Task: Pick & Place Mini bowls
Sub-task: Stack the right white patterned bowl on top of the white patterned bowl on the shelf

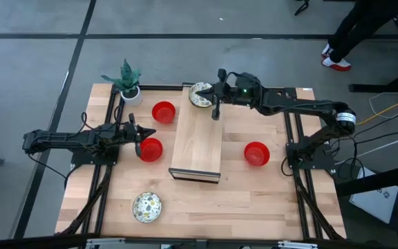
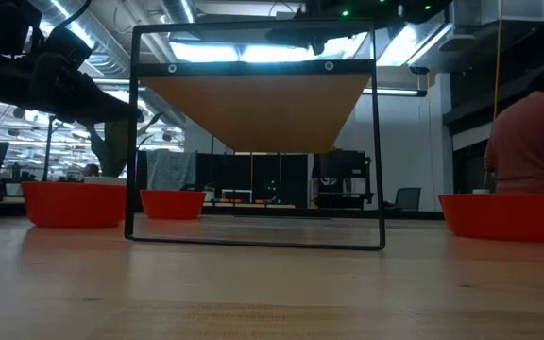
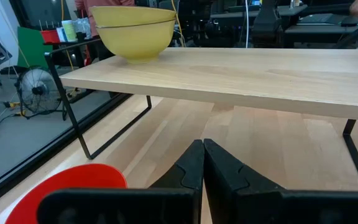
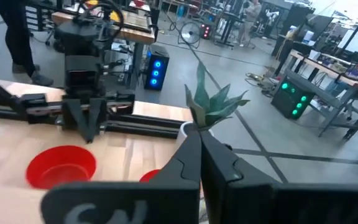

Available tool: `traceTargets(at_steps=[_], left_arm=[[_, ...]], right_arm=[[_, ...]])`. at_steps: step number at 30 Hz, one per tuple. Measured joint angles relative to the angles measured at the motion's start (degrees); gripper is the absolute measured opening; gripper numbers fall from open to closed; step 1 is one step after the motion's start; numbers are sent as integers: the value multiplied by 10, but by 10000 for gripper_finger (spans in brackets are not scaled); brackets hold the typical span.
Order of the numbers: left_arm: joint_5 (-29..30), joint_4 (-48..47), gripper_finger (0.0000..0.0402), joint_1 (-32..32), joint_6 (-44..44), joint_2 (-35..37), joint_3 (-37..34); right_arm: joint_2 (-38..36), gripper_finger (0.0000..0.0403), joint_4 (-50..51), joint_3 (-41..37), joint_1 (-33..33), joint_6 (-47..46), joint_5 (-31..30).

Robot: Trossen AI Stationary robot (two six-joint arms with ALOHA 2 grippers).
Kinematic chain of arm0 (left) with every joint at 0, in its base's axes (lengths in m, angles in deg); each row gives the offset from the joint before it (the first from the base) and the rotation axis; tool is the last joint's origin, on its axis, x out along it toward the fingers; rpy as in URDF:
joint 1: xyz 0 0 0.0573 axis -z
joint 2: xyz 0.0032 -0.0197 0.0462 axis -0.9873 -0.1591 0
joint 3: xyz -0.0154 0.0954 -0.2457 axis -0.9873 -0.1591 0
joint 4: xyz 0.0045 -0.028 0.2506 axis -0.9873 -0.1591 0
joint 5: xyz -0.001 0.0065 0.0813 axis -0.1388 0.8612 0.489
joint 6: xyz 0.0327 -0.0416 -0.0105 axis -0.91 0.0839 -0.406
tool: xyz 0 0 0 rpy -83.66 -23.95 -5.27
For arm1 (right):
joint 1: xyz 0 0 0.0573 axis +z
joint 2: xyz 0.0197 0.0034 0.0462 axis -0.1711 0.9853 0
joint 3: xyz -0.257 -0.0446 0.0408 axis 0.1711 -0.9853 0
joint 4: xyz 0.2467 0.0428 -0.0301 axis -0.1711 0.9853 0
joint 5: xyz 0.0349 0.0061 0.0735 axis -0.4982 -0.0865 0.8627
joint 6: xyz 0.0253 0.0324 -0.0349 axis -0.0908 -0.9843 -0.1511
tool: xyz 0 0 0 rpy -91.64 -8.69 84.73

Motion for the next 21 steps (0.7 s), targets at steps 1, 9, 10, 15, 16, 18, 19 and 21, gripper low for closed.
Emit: traceTargets(at_steps=[1, 9, 10, 15, 16, 18, 19, 21], left_arm=[[0, 0, 4, 0, 0, 0, 0], [0, 0, 4, 0, 0, 0, 0], [0, 0, 4, 0, 0, 0, 0], [0, 0, 4, 0, 0, 0, 0], [0, 0, 4, 0, 0, 0, 0], [0, 0, 4, 0, 0, 0, 0], [0, 0, 4, 0, 0, 0, 0], [0, 0, 4, 0, 0, 0, 0]], right_arm=[[8, 0, 0, 10, -4, -2, 3], [94, 0, 0, 87, -25, -2, 15], [105, 0, 0, 96, -29, -2, 15], [152, 0, 18, 133, -54, -16, 27], [162, 0, 22, 139, -59, -18, 27], [179, 0, 27, 151, -67, -27, 27], [186, 0, 29, 155, -70, -30, 28], [197, 0, 31, 160, -75, -31, 30]])
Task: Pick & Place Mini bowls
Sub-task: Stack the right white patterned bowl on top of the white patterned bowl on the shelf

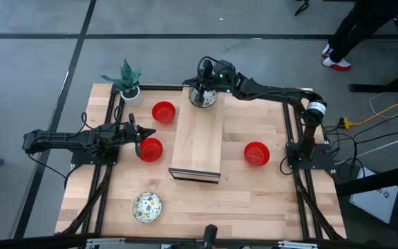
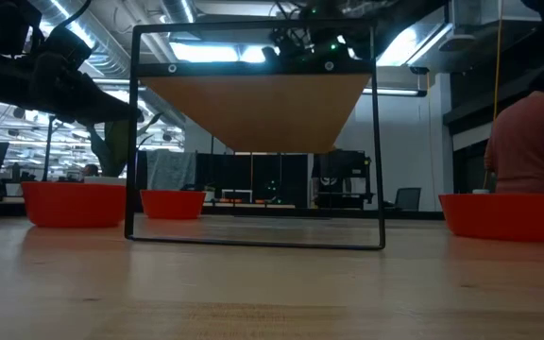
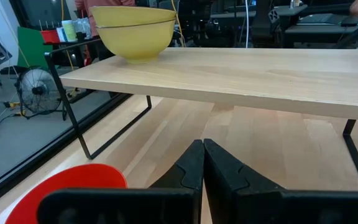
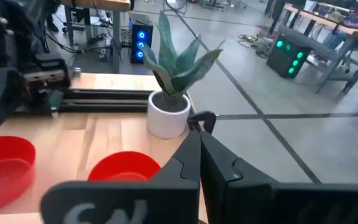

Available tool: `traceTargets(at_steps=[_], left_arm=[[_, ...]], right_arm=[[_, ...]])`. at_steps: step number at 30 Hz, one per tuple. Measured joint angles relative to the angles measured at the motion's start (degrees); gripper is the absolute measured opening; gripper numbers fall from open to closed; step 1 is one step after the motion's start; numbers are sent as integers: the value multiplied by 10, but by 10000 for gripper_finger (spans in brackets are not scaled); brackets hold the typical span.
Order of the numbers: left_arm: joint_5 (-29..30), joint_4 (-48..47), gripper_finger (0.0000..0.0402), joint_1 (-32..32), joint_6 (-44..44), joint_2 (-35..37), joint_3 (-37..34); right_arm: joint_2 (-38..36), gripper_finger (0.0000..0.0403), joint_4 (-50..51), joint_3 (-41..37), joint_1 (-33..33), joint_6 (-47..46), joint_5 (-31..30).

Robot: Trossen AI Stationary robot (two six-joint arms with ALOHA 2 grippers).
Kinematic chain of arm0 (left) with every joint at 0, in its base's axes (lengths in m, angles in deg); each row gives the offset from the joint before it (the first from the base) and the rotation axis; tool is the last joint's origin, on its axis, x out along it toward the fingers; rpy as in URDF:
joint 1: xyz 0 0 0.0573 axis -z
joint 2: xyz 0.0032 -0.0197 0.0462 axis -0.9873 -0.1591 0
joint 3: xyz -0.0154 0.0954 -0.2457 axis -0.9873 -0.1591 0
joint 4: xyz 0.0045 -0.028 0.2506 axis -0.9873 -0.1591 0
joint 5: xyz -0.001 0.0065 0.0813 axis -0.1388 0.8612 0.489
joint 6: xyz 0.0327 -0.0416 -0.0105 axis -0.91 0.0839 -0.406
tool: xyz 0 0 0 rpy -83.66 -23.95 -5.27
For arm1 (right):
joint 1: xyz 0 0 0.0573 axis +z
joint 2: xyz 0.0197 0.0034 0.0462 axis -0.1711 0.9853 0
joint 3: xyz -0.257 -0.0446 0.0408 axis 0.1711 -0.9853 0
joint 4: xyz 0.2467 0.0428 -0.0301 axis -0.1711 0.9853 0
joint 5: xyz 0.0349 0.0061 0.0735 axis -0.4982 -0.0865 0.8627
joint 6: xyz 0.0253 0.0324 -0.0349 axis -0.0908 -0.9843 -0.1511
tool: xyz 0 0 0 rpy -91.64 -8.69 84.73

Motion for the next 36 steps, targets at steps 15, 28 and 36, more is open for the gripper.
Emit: traceTargets(at_steps=[15, 28, 36], left_arm=[[0, 0, 4, 0, 0, 0, 0], [0, 0, 4, 0, 0, 0, 0], [0, 0, 4, 0, 0, 0, 0]], right_arm=[[11, 0, 41, 2, -3, 6, 1], [11, 0, 38, 2, -1, 15, -9], [11, 0, 27, 2, -1, 10, -75]])
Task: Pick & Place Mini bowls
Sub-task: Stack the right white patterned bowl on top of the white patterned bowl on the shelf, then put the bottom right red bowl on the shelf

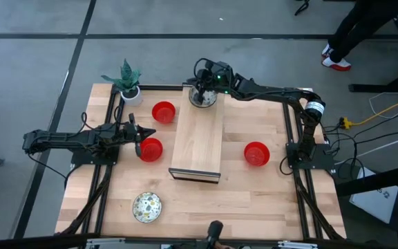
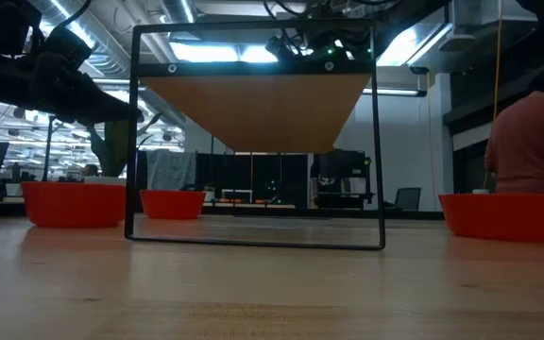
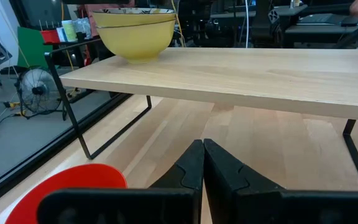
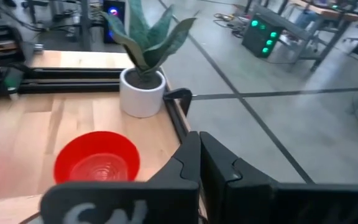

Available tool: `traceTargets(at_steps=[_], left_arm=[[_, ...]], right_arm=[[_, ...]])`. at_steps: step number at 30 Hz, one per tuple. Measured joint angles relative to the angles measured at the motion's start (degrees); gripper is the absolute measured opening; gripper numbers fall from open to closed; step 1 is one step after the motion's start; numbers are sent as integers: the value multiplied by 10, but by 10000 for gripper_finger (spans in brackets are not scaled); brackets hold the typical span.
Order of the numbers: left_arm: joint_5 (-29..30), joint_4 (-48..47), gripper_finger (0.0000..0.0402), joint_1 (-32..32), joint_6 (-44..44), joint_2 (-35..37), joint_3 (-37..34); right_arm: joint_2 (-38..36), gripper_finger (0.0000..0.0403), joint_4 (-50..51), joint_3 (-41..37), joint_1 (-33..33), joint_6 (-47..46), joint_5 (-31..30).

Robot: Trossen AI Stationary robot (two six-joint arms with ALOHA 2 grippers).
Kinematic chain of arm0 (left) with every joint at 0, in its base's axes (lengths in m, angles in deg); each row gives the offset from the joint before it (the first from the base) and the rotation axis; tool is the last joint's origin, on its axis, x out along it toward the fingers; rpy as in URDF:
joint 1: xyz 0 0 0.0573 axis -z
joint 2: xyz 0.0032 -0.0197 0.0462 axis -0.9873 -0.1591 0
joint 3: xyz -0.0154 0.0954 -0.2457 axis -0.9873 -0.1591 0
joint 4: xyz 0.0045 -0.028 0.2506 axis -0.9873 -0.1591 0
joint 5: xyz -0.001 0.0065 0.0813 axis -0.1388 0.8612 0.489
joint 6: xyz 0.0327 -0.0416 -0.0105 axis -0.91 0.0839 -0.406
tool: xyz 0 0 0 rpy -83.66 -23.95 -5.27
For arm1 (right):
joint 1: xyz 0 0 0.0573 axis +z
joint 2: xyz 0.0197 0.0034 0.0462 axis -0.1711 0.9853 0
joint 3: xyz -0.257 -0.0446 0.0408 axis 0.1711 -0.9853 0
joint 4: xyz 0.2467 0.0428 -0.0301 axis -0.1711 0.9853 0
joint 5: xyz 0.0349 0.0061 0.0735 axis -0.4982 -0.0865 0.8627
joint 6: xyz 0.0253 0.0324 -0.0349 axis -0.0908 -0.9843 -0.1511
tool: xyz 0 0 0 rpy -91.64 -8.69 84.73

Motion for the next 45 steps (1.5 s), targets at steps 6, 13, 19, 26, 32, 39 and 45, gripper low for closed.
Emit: traceTargets(at_steps=[6, 13, 19, 26, 32, 39, 45], left_arm=[[0, 0, 4, 0, 0, 0, 0], [0, 0, 4, 0, 0, 0, 0], [0, 0, 4, 0, 0, 0, 0], [0, 0, 4, 0, 0, 0, 0], [0, 0, 4, 0, 0, 0, 0], [0, 0, 4, 0, 0, 0, 0], [0, 0, 4, 0, 0, 0, 0]], right_arm=[[0, 0, -2, 0, -1, -22, -15], [0, 0, 12, 0, -1, -27, -40], [-1, 0, 34, 0, -8, -40, -40], [-1, 0, 19, -1, -9, -29, -41], [-1, 0, -4, -1, -7, -23, -36], [-14, 0, -18, -1, 12, -9, -2], [-31, 0, 3, -1, 41, 19, 13]])
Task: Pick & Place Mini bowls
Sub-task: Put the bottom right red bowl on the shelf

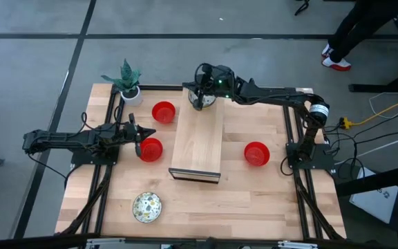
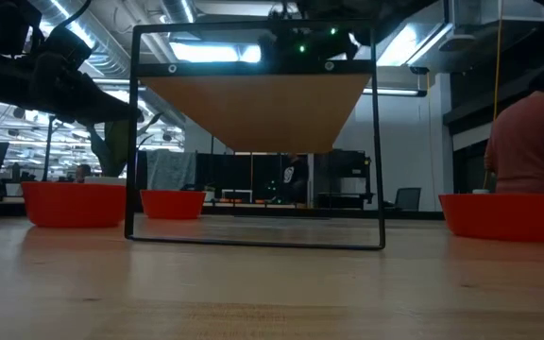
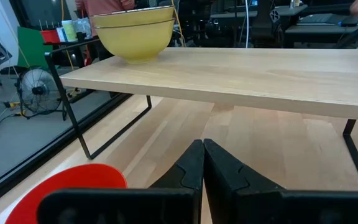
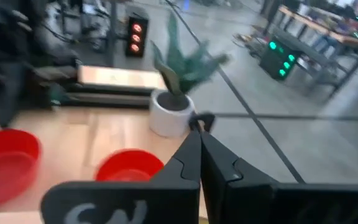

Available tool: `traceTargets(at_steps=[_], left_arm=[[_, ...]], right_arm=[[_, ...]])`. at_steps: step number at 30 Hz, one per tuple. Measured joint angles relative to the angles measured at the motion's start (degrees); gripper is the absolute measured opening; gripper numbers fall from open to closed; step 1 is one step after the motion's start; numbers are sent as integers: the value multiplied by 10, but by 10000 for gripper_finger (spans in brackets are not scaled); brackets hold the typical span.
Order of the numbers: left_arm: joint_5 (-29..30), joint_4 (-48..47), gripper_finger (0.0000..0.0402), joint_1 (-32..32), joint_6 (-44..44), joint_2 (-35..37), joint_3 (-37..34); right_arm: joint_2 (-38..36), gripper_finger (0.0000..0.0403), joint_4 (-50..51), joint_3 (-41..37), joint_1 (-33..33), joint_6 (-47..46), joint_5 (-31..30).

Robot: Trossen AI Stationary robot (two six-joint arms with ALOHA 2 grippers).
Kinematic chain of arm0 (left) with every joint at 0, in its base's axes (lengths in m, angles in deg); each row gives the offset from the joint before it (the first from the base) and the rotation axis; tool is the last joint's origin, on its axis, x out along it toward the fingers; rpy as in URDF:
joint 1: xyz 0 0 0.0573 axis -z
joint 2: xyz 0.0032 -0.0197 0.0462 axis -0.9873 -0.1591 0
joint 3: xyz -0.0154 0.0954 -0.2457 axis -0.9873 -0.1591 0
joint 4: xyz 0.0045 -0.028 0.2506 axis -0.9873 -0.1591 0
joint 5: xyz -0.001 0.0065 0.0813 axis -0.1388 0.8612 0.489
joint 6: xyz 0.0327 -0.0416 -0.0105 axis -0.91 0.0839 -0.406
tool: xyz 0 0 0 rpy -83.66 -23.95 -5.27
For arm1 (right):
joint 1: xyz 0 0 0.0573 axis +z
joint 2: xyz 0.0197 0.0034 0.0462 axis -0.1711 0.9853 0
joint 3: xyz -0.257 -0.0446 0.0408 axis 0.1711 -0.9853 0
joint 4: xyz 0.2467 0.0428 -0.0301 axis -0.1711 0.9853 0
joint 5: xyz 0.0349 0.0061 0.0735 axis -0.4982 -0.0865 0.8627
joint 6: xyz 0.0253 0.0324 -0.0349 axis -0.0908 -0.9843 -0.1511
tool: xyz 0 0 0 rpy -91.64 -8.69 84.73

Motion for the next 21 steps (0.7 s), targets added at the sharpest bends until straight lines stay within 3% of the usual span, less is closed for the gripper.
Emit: traceTargets(at_steps=[7, 14, 21], left_arm=[[0, 0, 4, 0, 0, 0, 0], [0, 0, 4, 0, 0, 0, 0], [0, 0, 4, 0, 0, 0, 0]], right_arm=[[-41, 0, 35, 0, 33, 3, 3], [-88, 0, 145, 0, 68, 7, -9], [-137, 0, 278, 0, 111, 28, -59]])
